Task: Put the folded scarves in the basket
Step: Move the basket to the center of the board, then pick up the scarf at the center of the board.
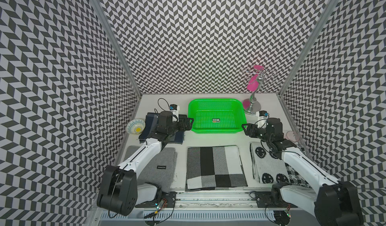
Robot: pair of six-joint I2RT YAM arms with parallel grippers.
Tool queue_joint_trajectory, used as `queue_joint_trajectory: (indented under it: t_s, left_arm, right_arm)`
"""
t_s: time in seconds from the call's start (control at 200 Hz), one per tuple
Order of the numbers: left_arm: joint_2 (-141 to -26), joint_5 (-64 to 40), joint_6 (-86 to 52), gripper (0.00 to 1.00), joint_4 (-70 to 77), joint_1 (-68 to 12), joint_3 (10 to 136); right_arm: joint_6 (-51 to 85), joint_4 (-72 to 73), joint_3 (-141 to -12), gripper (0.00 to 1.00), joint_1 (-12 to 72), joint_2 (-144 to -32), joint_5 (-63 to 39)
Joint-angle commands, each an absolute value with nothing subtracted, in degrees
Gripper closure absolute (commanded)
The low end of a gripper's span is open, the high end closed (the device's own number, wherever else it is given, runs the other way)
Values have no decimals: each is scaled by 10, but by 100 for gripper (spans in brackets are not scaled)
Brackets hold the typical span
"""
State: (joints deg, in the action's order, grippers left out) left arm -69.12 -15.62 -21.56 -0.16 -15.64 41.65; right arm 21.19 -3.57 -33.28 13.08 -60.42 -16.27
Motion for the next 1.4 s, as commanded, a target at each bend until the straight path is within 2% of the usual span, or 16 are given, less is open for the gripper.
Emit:
queue_joint_trajectory:
  t_s: [0.0, 0.195, 0.381, 0.536, 0.816, 1.036, 1.182, 1.237, 1.292, 1.357, 1.397]
  left_arm:
    - [-622, -166, -253, 0, -1, -164, 362]
    - [-546, -175, -325, 0, -1, -203, 265]
    - [-509, -102, -399, 0, -7, -303, 201]
    - [-502, -81, -435, 2, -8, -335, 156]
    - [-520, -68, -431, 3, -24, -347, 146]
    - [-541, -76, -435, 4, -28, -361, 125]
    - [-541, -74, -425, 4, -36, -362, 124]
    - [-550, -74, -423, 4, -33, -363, 122]
    - [-560, -83, -421, 5, -23, -364, 117]
    - [-565, -92, -425, 10, -6, -365, 112]
    - [-566, -97, -427, 12, 1, -366, 110]
  right_arm:
    - [255, -88, -273, 33, 175, -534, -161]
    - [312, -87, -171, 34, 226, -449, -155]
    - [312, -81, -173, 34, 247, -513, -158]
    - [314, -65, -169, 35, 258, -546, -160]
    - [312, -66, -179, 35, 274, -601, -166]
    - [310, -55, -178, 39, 285, -635, -174]
    - [311, -61, -190, 40, 307, -663, -142]
    - [309, -63, -192, 43, 314, -672, -139]
    - [309, -62, -194, 50, 321, -677, -138]
    - [311, -59, -192, 60, 325, -678, -140]
    - [311, -54, -188, 70, 325, -675, -140]
